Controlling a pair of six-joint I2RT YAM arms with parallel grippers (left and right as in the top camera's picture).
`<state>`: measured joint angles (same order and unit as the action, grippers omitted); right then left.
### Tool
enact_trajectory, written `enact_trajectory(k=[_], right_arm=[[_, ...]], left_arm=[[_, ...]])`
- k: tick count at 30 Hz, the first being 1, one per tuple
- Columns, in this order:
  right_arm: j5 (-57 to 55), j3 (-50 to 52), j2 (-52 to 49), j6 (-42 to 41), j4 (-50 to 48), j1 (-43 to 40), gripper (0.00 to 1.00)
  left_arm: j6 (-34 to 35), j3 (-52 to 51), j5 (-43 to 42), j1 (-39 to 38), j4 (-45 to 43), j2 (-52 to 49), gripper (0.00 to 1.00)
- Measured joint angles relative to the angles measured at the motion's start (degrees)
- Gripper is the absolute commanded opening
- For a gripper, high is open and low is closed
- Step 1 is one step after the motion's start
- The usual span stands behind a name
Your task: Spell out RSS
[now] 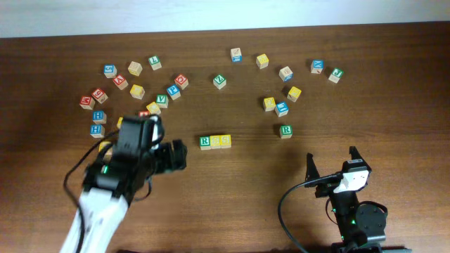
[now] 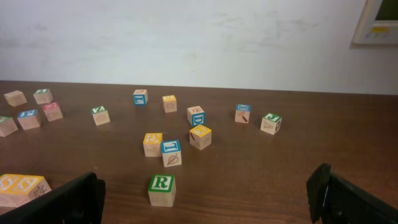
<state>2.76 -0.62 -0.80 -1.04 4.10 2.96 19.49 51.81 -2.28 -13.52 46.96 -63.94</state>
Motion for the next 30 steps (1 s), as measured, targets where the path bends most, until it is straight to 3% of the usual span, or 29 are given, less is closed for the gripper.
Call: enact_trajectory(k=[10,12,19,30], right_arm=[[0.00,0.00,0.11,0.00,0.02,-0.04,0.98],[-0.02,0.00,0.11,0.00,0.02,-0.04,0.98],[-0.02,0.00,0.11,0.00,0.02,-0.04,0.98],[-0.02,0.00,0.11,0.00,0.02,-0.04,0.98]], left_arm=[[-3.08,-28.74,0.35,5.97,-6.86,43.43,0.99],[-4.07,-31.69,-0.26,6.01,-9.64,48.43,0.99],[-8.61,-43.39,-6.78,6.27,-32.65,54.23,0.99],[-9.44,-49.55,-6.45,9.01,-48.87,61.13,0.99]])
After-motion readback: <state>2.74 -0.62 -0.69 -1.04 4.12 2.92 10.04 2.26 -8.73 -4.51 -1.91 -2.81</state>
